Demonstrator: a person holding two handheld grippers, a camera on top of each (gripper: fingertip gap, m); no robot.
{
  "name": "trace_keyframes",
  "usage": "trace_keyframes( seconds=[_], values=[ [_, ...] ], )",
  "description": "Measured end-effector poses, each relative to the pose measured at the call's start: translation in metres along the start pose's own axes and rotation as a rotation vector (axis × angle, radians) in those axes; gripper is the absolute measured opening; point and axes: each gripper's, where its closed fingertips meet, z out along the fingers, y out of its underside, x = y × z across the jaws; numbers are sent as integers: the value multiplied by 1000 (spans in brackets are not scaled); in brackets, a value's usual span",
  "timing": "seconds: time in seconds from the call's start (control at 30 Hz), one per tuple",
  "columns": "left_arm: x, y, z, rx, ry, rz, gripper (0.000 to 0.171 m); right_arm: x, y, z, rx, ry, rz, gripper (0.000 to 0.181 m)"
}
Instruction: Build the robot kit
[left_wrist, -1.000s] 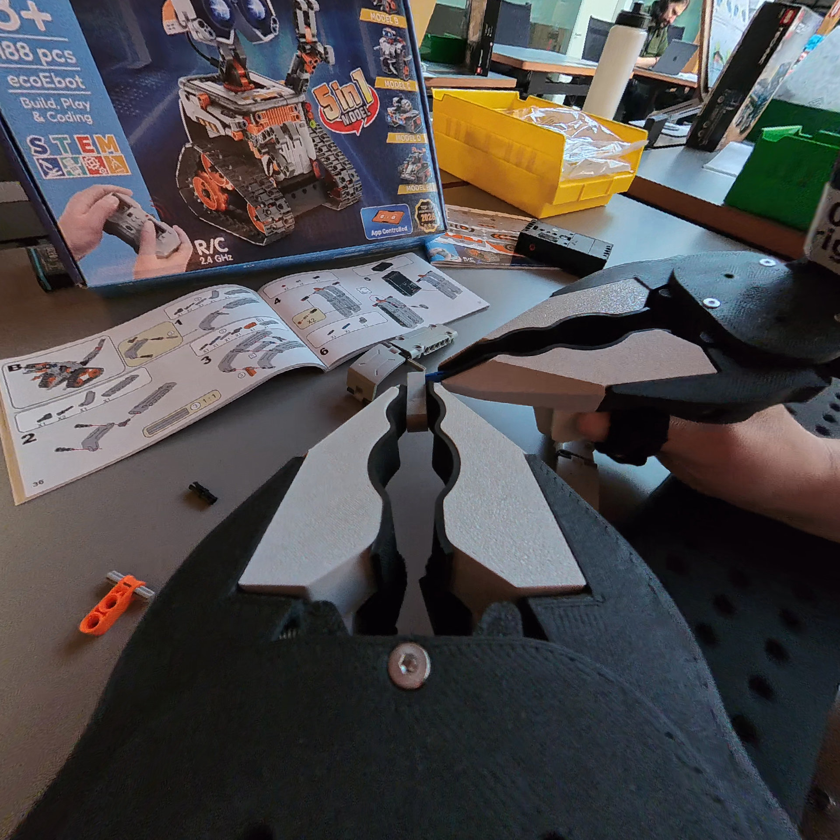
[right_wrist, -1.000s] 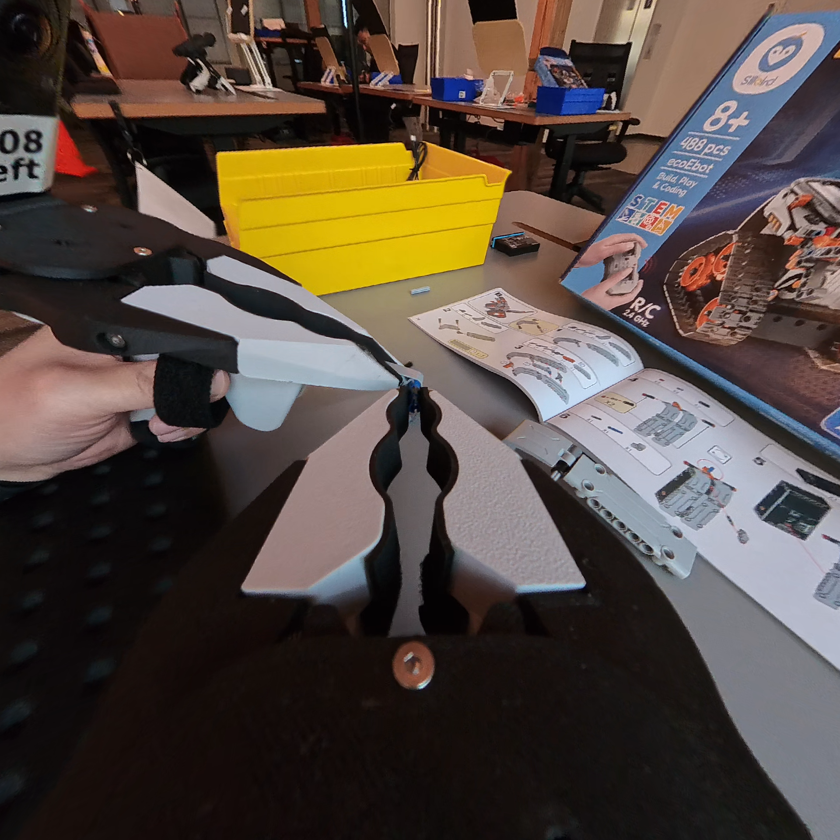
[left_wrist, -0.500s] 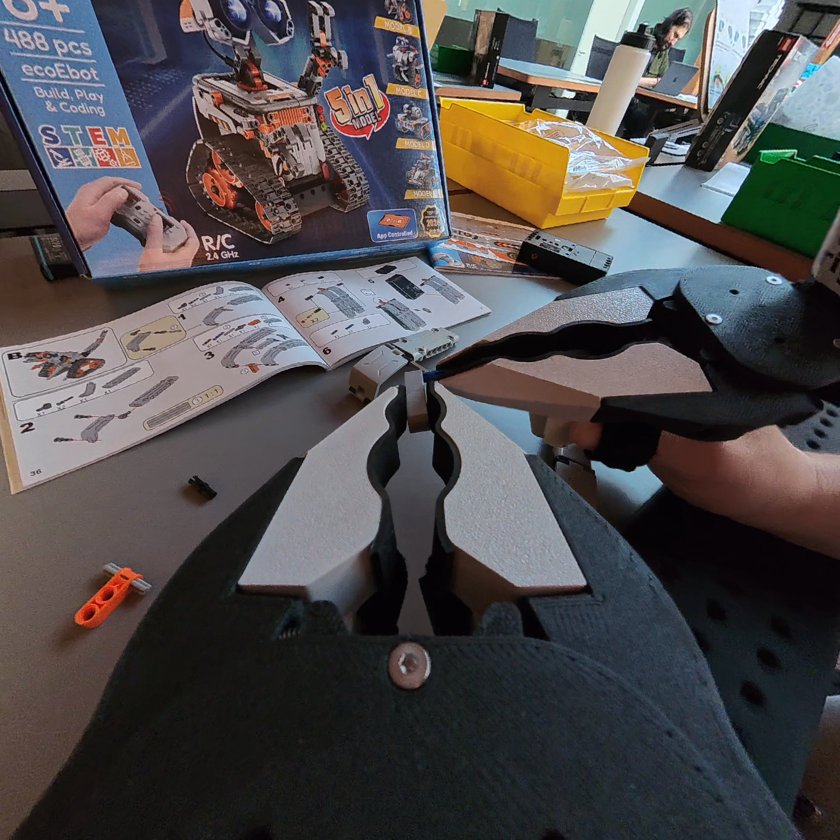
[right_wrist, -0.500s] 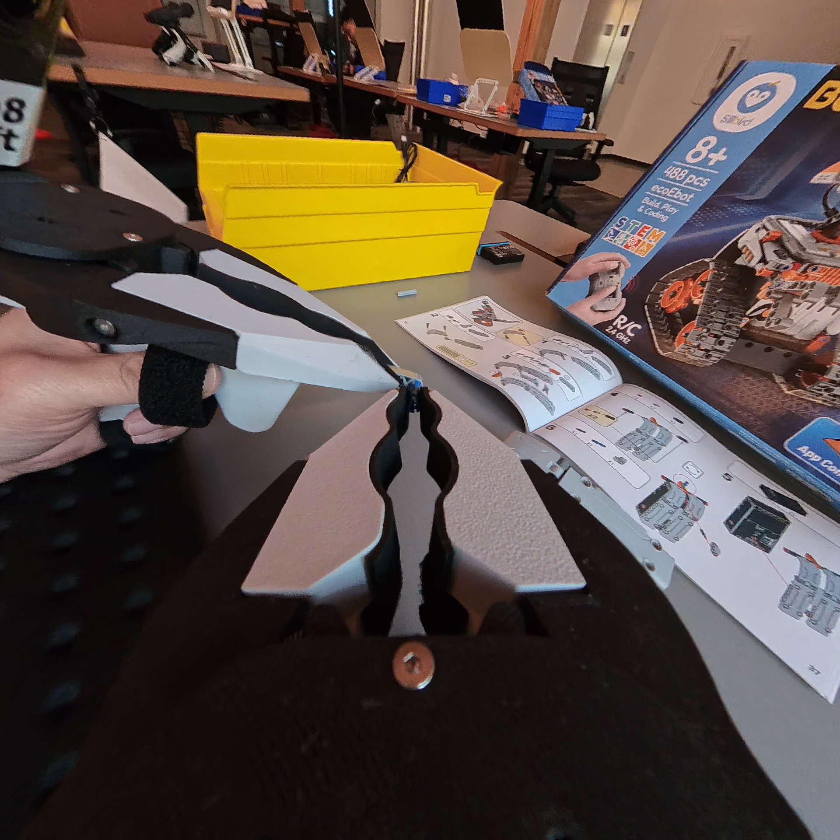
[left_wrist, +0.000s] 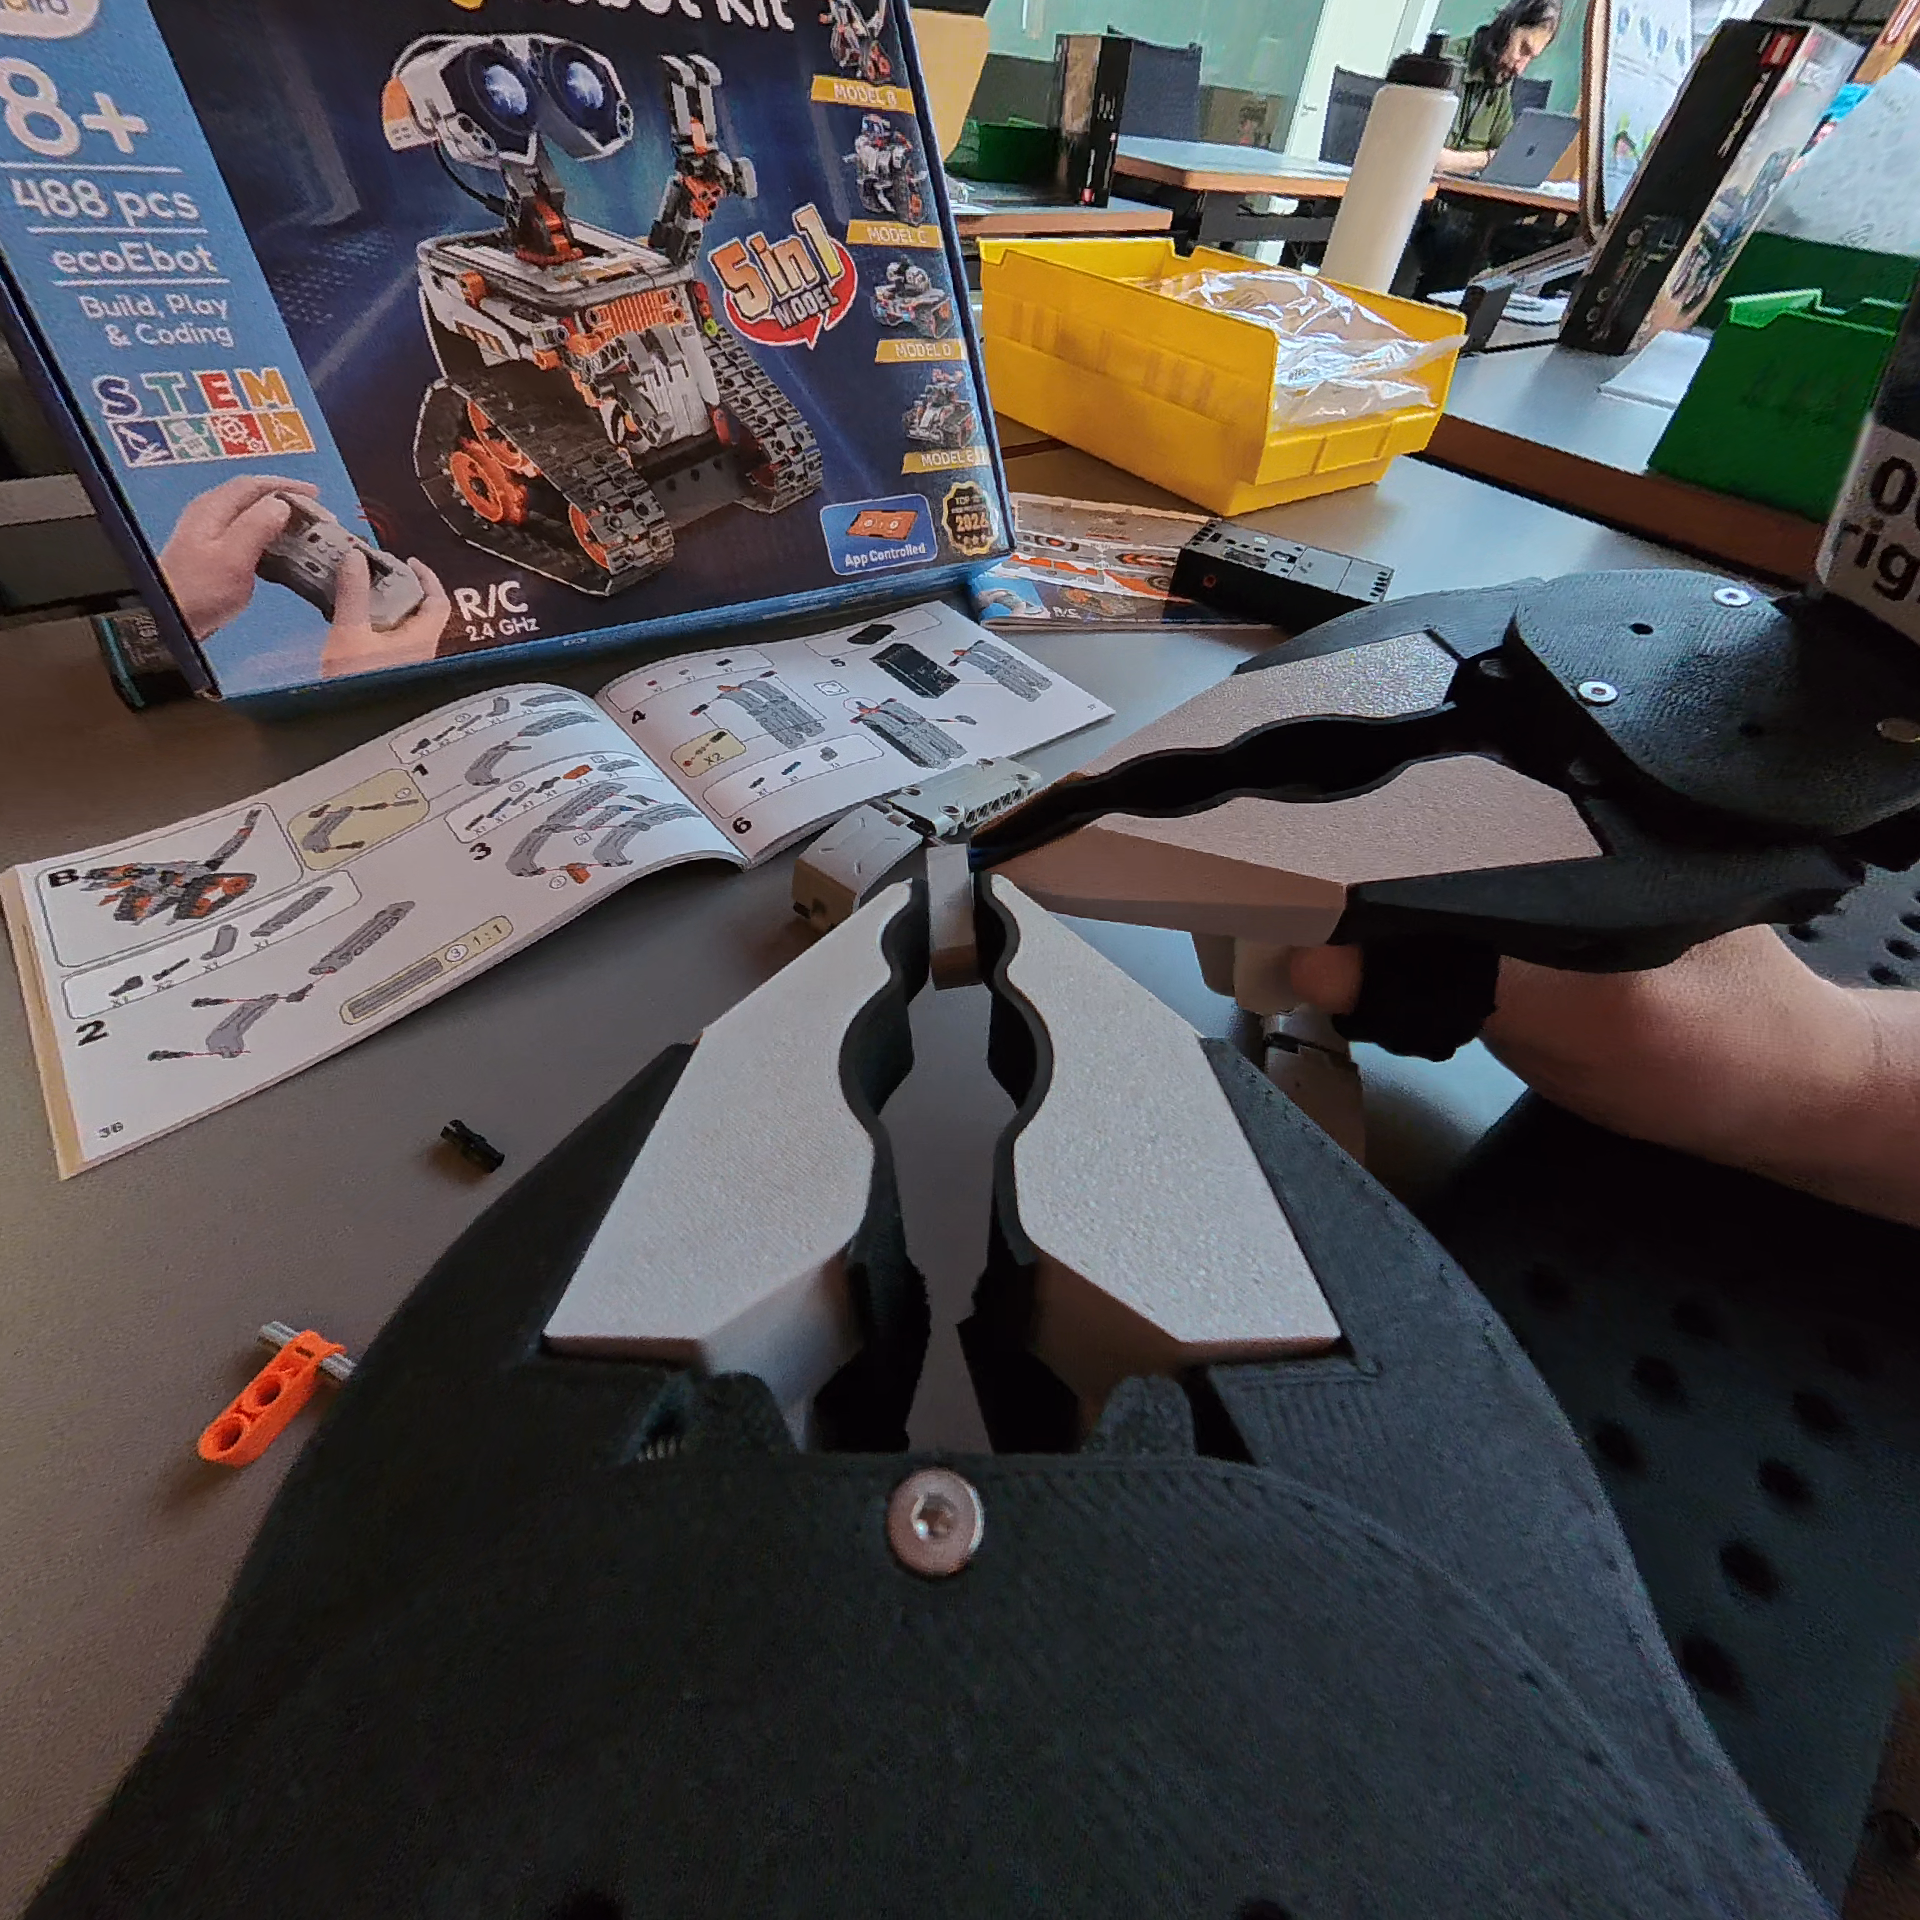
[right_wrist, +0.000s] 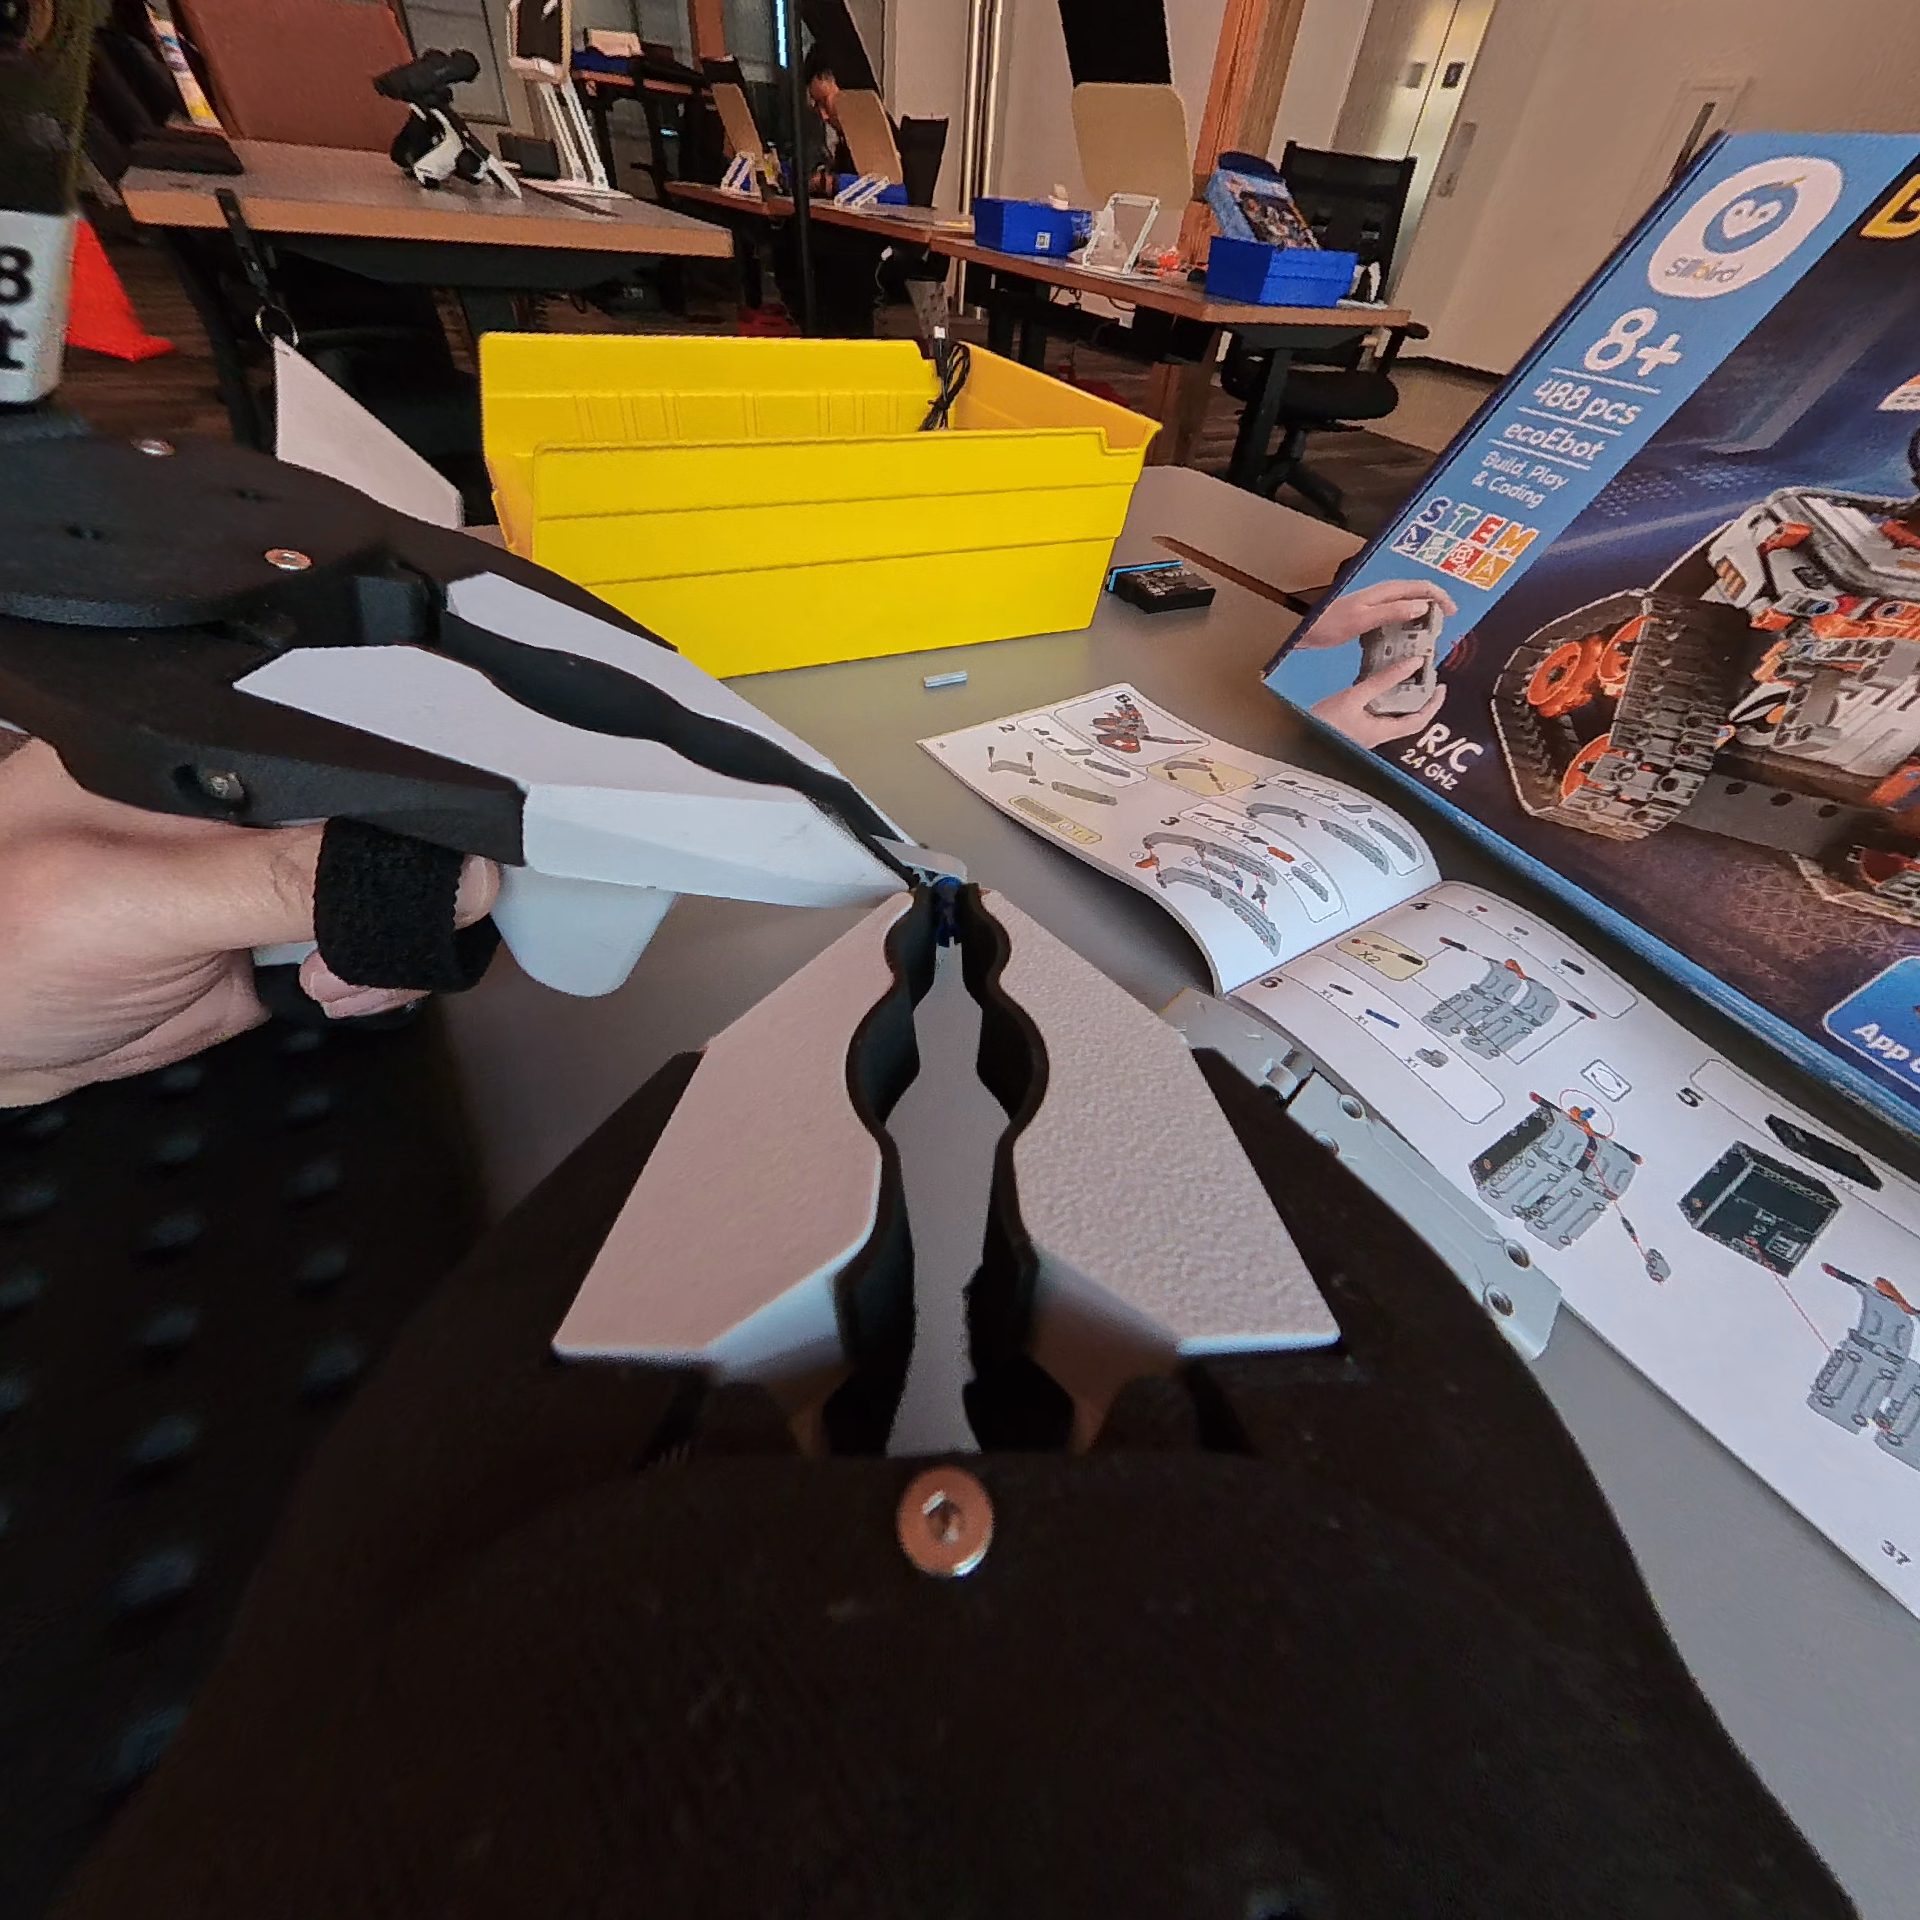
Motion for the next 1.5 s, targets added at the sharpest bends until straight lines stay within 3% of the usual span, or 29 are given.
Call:
trace_keyframes(
  seconds=[0.17,0.2,0.23,0.27,0.47,0.57,0.67,0.73,0.83,1.07,1.5],
  values=[
    [3,-5,-2,31,65,-44,6,-2,-5,-4,44,-75,50,4],
    [4,-6,-4,40,81,-46,6,-1,-7,-7,54,-99,56,14],
    [6,-8,-5,51,98,-40,6,-3,-10,-13,72,-155,46,42],
    [11,-10,-7,64,135,-29,6,-3,-10,-21,62,-197,27,44],
    [54,-5,-8,36,361,142,6,-18,-7,-67,38,-524,-119,45],
    [70,5,-4,12,388,291,6,-24,5,-73,-10,-584,-231,44],
    [77,14,0,-22,384,371,6,-28,15,-78,-32,-626,-247,24],
    [79,15,0,-28,393,377,6,-29,19,-81,-52,-635,-257,20],
    [79,11,-2,-6,408,351,6,-27,17,-82,-44,-605,-279,42],
    [85,9,-6,20,445,366,6,-26,18,-84,-42,-604,-279,29],
    [81,7,-4,34,405,376,7,-28,17,-79,-40,-620,-211,25]
  ],
)
